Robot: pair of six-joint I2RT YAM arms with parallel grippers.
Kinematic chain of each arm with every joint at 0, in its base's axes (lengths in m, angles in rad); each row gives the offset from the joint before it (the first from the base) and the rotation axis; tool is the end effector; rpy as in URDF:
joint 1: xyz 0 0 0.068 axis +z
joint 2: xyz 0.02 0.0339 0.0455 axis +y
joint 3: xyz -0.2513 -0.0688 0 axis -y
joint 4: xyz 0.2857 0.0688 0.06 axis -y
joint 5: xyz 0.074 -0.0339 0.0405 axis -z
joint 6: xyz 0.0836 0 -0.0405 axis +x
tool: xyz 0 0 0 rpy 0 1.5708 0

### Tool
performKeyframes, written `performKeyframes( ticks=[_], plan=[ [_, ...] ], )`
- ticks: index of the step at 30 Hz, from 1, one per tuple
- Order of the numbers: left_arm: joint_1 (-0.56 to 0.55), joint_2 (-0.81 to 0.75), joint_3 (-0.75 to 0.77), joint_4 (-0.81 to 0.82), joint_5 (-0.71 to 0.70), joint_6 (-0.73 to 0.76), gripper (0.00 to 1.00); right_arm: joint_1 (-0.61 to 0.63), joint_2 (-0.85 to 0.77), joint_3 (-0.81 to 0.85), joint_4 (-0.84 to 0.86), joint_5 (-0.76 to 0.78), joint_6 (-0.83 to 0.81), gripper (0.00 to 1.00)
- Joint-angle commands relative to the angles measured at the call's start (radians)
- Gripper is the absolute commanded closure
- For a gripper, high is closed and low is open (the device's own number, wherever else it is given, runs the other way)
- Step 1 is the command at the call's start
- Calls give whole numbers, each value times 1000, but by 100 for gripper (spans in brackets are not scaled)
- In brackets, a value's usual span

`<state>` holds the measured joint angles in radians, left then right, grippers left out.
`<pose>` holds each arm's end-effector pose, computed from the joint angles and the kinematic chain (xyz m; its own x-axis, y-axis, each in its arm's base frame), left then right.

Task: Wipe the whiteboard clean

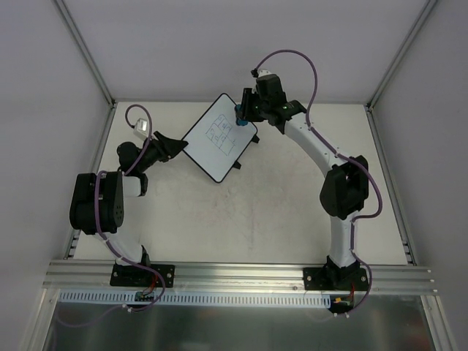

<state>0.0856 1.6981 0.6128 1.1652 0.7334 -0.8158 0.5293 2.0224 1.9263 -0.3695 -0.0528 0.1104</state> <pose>0.3774 -0.0238 0.1489 -0.3834 -0.5759 -0.7220 0.4700 0.5513 -0.6893 0.4816 0.2868 0.3012 -0.4452 -0.1330 -0.8855 -0.4989 0.8580 0.1220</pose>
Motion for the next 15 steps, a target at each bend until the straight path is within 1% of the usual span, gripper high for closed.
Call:
performKeyframes(
  ticks=[1,3,8,9,10,15],
  plan=[
    [-23,1,47,37,34,49,50,9,22,71,32,-9,-18,100],
    [-30,3,51,28,37,58,55,15,35,79,34,-10,-28,100],
    [-38,-2,62,-10,26,78,62,23,61,109,38,-33,-34,100],
    [-38,0,65,-27,24,84,64,26,70,115,40,-36,-34,100],
    [-38,1,71,-35,26,86,70,28,75,122,43,-42,-34,100],
    [-40,6,79,-55,24,90,73,40,99,146,69,-96,-40,100]
  ],
)
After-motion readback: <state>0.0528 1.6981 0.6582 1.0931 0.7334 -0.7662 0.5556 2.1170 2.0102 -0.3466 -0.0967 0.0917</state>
